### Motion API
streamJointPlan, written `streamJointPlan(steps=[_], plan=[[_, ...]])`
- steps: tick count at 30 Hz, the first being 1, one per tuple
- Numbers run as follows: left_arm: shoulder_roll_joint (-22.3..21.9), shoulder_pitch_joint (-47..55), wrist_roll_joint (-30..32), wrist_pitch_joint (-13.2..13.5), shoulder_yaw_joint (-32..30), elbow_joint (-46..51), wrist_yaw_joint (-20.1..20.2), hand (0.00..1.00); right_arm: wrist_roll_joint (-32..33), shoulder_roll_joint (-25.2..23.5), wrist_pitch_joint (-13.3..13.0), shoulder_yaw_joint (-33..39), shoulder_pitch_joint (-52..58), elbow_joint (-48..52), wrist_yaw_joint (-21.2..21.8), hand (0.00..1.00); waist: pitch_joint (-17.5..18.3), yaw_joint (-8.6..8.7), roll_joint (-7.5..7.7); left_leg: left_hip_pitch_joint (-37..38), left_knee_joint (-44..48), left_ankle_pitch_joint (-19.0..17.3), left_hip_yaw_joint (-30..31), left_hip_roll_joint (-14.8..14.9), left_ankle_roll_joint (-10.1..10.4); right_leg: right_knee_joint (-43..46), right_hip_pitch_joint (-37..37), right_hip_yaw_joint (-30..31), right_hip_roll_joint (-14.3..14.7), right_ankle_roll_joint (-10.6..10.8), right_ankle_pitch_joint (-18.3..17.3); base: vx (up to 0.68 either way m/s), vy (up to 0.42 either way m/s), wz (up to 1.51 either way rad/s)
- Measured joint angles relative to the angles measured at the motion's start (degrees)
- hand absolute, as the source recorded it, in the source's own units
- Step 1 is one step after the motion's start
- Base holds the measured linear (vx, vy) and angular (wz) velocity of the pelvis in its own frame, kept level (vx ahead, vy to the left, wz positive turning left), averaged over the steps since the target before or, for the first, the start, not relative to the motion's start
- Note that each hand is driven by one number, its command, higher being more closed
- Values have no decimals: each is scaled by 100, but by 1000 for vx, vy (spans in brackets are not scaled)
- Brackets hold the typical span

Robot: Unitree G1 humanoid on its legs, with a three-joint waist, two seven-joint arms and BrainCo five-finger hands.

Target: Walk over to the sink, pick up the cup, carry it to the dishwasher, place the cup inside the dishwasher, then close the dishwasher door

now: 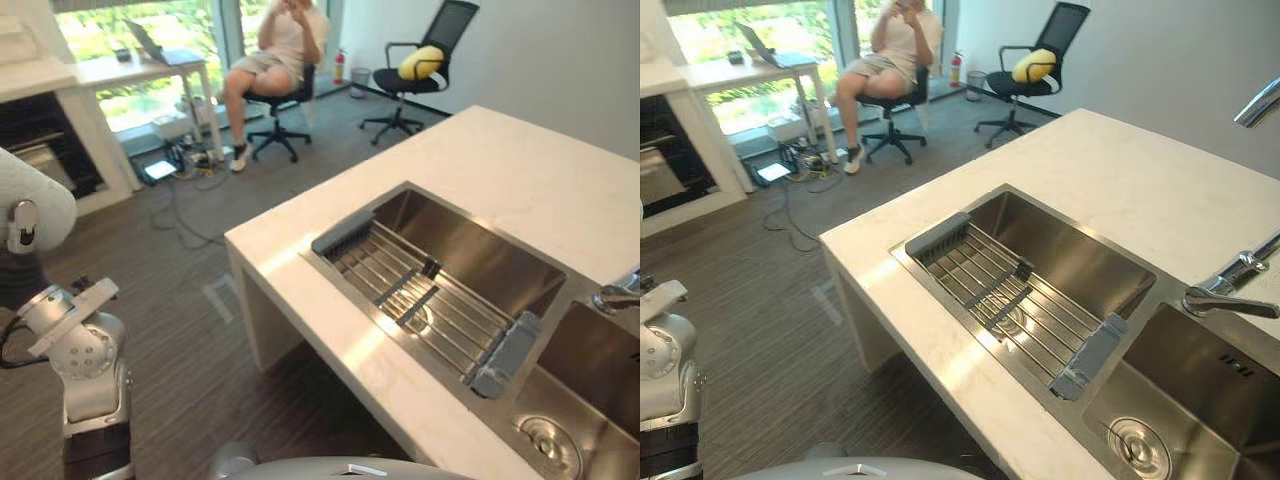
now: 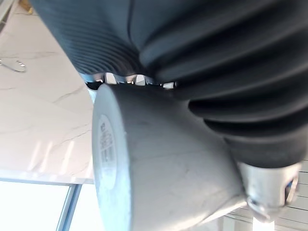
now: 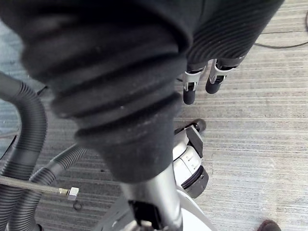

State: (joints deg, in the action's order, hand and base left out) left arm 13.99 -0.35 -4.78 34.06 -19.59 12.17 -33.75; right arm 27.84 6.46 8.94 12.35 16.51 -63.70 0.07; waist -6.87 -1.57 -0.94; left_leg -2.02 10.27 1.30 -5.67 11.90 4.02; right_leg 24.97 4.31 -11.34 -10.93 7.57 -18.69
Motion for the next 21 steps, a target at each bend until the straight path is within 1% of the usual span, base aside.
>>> streamJointPlan(steps=[1, 2, 3, 4, 5, 6, 7, 8, 9, 10, 11, 12, 13, 14, 15, 16, 17, 18, 19, 20, 21], plan=[[-3, 0, -34, 153, -61, -51, 105, 100, 5, 15, 1, 27, 9, -57, -6, 0, 8, 26, -74, 10, -196, 29, -387, 96, -63, -24, 66, -18, 61, -33, -14, -164, -109, 131], [-10, -22, -103, 311, -104, -156, 228, 100, 50, 7, -39, 163, 1, -73, 4, 0, 5, 110, -112, 20, -436, 20, -810, 191, -89, -87, 111, -68, 112, -114, 27, -164, -118, 139], [-39, -29, -149, 353, -108, -210, 299, 100, 99, -27, -109, 257, -1, -78, -6, 0, -13, 162, -139, 9, -538, -19, -1060, 243, -154, -141, 135, -147, 113, -197, 81, -111, -80, 130], [-124, -30, -201, 387, -84, -288, 392, 100, 123, -41, -159, 378, -5, -86, -9, 0, -34, 208, -118, 1, -652, -86, -1466, 328, -244, -270, 189, -266, 115, -285, 173, -122, 21, 110], [-209, -60, -237, 433, 7, -407, 477, 100, 117, -42, -179, 427, -16, -96, -5, 0, -57, 245, -152, -123, -647, -97, -1848, 419, -328, -393, 189, -487, -7, -296, 283, -141, 166, 122], [-221, -110, -234, 431, 237, -424, 569, 100, 111, -43, -233, 425, -27, -118, 5, 0, -67, 291, -143, -375, -247, 22, -1964, 540, -548, -403, 173, -831, -123, -284, 353, -124, 190, 101], [-220, -143, -232, 430, 393, -424, 615, 100, 110, -44, -263, 420, -37, -141, 5, 0, -63, 300, -135, -447, 96, 85, -1972, 601, -682, -402, 174, -961, -168, -253, 383, -73, 136, 91], [-216, -259, -232, 394, 757, -450, 732, 100, 120, 6, -331, 413, -45, -119, -2, 0, -53, 335, -327, -395, 420, 252, -2387, 787, -662, -328, 188, -1082, -50, -127, 349, -39, 28, 97], [-260, -401, -233, 330, 928, -586, 817, 100, 153, 4, -378, 467, -91, -129, -14, 0, -45, 500, -279, -422, 136, 319, -2505, 696, -616, -270, 158, -1004, 21, -109, 265, -48, 8, 111], [-283, -505, -235, 291, 1016, -728, 855, 100, 155, -34, -388, 474, -133, -125, -25, 0, -36, 599, -205, -359, -128, 219, -2703, 617, -461, -369, 134, -951, 72, -149, 295, -94, 62, 141], [-269, -884, -312, 250, 1207, -1094, 926, 100, 184, -252, -480, 500, -208, -80, -81, 0, -3, 716, 200, -353, 140, -96, -3335, 574, -672, -617, 92, -1065, -246, -225, 535, -86, 82, 93], [-223, -994, -479, 248, 1382, -1198, 931, 100, 206, -242, -470, 460, -254, -103, -176, 0, -23, 637, 309, -328, 731, 78, -3210, 630, -969, -619, 53, -1093, -464, -206, 604, -74, 97, 60], [-174, -1019, -589, 236, 1498, -1212, 949, 100, 213, -216, -457, 462, -277, -87, -197, 0, -12, 616, 321, -247, 1050, 95, -3096, 672, -916, -679, 55, -1076, -554, -181, 667, -25, 86, -4], [-124, -1093, -744, 204, 1689, -1225, 1025, 100, 228, -104, -402, 476, -254, -67, -199, 0, 56, 595, 171, 66, 1255, 107, -2876, 688, -753, -882, 86, -1078, -610, -21, 802, -2, 153, 10], [-107, -1286, -817, 145, 1786, -1295, 1102, 100, 294, 77, -324, 505, -212, -84, -144, 0, 114, 650, -46, 278, 744, -37, -2687, 466, -229, -1063, 104, -1090, -654, 146, 962, 4, 208, 18], [-69, -1389, -884, 47, 1812, -1312, 1157, 100, 309, 101, -268, 550, -213, -87, -113, 0, 119, 673, -69, 312, 564, -35, -2708, 339, -224, -1169, 127, -1093, -706, 179, 1059, 23, 281, 36], [6, -1551, -963, -149, 1856, -1308, 1233, 100, 276, 105, -181, 622, -199, -143, -8, 0, 133, 715, -88, 315, 316, 15, -2707, 135, -175, -1469, 231, -1148, -736, 173, 1279, 21, 231, 29], [35, -1601, -985, -234, 1870, -1292, 1260, 100, 216, 107, -148, 647, -204, -198, 29, 0, 133, 717, -88, 322, 201, 39, -2711, 42, -141, -1611, 283, -1201, -748, 193, 1379, 36, 238, 43], [74, -1629, -1049, -401, 1932, -1266, 1323, 100, 124, 98, -115, 702, -204, -278, 102, 0, 132, 729, -91, 344, -75, 105, -2705, -103, -48, -1793, 393, -1355, -772, 273, 1551, 19, 199, 52], [66, -1558, -1115, -589, 2061, -1260, 1391, 100, 124, 64, -124, 784, -200, -340, 106, 0, 122, 727, -106, 403, -464, 362, -2620, -280, -68, -1881, 475, -1564, -813, 259, 1643, 5, 168, 61], [68, -1501, -1120, -681, 2153, -1242, 1409, 100, 124, 66, -123, 821, -200, -371, 114, 0, 133, 725, -88, 439, -684, 490, -2555, -361, -83, -1900, 512, -1687, -824, 264, 1653, -41, 108, 90]])
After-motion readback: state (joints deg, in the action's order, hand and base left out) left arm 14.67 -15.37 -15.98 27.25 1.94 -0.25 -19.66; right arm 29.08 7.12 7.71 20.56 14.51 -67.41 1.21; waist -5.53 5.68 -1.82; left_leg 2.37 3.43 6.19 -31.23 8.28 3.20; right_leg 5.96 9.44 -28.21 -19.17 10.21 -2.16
